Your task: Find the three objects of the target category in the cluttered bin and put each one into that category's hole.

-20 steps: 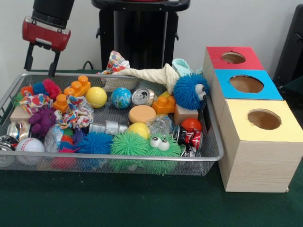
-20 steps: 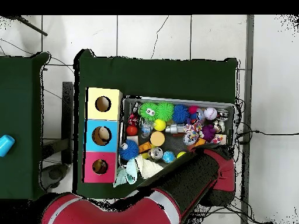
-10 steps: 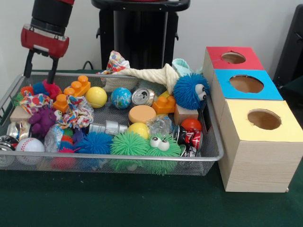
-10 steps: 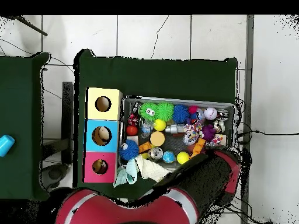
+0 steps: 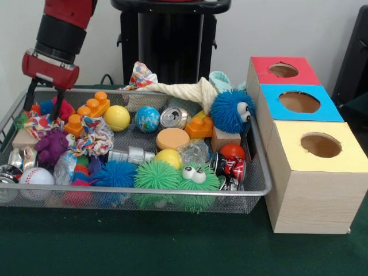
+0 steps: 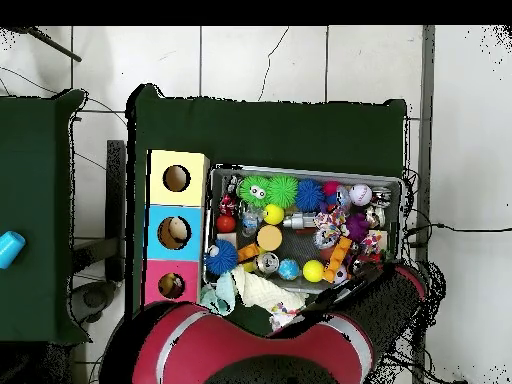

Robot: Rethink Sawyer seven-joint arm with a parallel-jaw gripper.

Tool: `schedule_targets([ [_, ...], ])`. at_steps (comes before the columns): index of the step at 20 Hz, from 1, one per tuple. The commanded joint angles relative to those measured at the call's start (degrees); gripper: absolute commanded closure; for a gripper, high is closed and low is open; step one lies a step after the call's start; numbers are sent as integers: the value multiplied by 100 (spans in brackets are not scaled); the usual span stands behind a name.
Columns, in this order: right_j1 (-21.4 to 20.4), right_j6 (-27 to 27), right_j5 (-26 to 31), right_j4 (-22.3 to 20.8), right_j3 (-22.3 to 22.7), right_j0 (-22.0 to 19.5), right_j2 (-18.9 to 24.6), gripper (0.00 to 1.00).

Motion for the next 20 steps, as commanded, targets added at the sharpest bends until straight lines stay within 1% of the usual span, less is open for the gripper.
schedule_targets([
  [1,566,-2103,-870,1062,-135,-82,558,0],
  [3,638,-2213,-1004,1245,-119,-102,537,0],
  [5,657,-2279,-1135,1323,-97,-119,546,0],
  [7,636,-2181,-1135,1197,-103,-99,580,0],
  [11,773,-2173,-1184,1200,-207,-122,608,0],
  [12,827,-2141,-1152,1133,-273,-141,631,0],
  [14,934,-2015,-978,815,-440,-160,677,0],
  [15,989,-2033,-938,735,-501,-171,672,0],
  [16,1049,-2061,-884,646,-565,-173,661,0],
  [20,1211,-2577,-1100,929,-639,-287,564,0],
])
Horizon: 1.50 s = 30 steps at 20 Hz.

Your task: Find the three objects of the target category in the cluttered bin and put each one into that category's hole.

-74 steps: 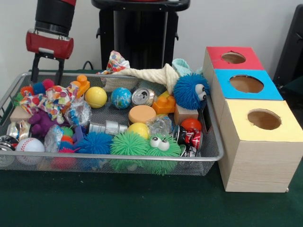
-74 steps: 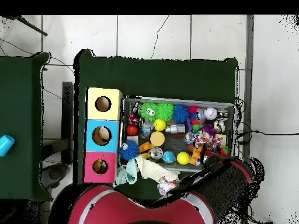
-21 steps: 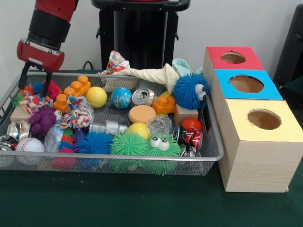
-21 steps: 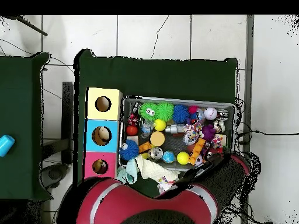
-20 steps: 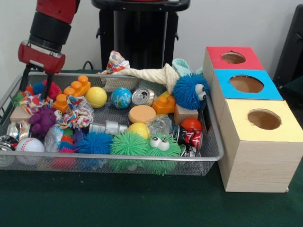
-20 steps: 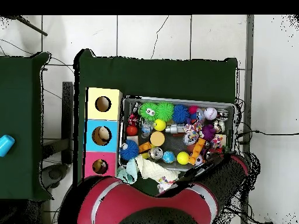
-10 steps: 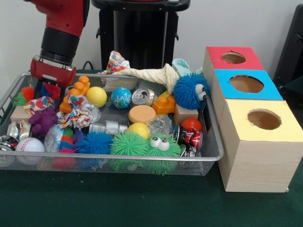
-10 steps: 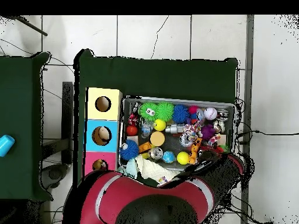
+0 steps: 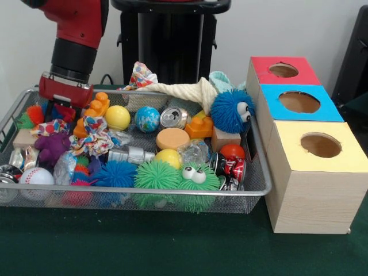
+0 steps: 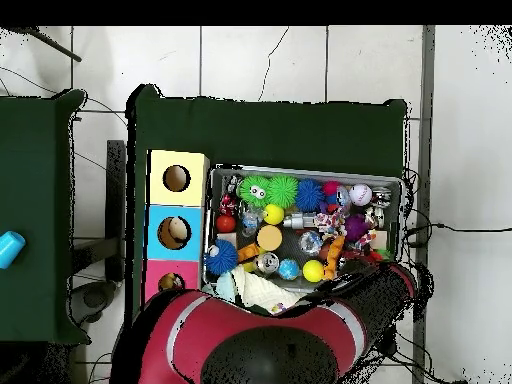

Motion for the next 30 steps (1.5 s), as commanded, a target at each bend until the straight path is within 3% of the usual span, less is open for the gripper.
schedule_targets([
  [1,717,-1780,-552,282,-559,-304,569,0],
  [2,729,-1782,-596,307,-564,-312,558,100],
  [8,723,-1674,-482,301,-546,-157,497,100],
  [12,546,-1244,-401,111,-397,11,521,100],
  [16,147,10,-320,-798,-181,241,804,100],
  [20,-401,2061,-384,-2009,149,585,1141,100],
  [23,-764,3259,-507,-2646,366,871,1294,100],
  [25,-955,3686,-594,-2824,478,969,1402,100],
  [30,-1303,4069,-595,-2730,726,978,1661,100],
])
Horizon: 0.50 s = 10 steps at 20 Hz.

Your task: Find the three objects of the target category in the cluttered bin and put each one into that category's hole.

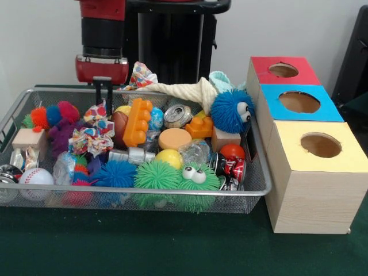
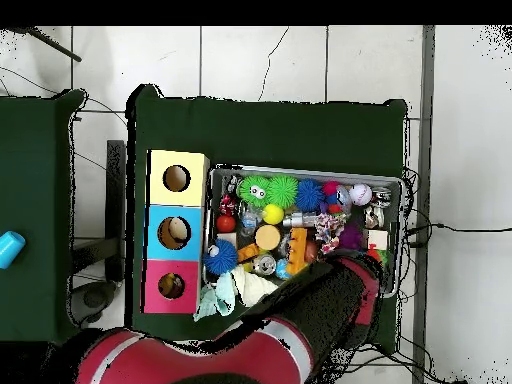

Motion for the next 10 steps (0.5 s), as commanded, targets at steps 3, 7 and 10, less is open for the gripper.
schedule_targets([
  [3,-581,2702,-351,-210,429,73,1355,100],
  [7,-699,2812,-428,-228,518,95,1407,100],
  [10,-788,2600,-485,-97,595,5,1505,100],
])
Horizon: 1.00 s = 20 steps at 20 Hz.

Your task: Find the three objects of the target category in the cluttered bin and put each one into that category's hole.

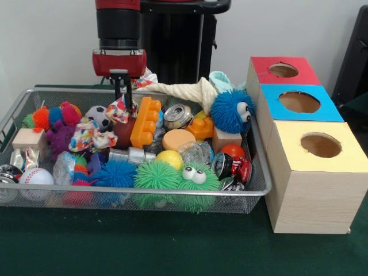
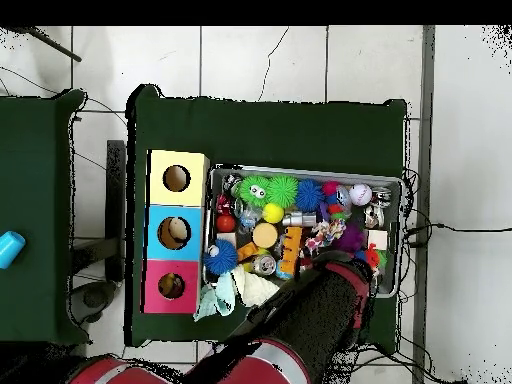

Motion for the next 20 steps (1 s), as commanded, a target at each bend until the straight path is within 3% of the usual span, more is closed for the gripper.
schedule_targets([
  [1,-244,1426,-485,-36,311,-81,1196,100],
  [9,-587,2375,-533,-472,482,18,1388,100],
  [20,-1322,3068,-544,-414,991,27,1933,100],
])
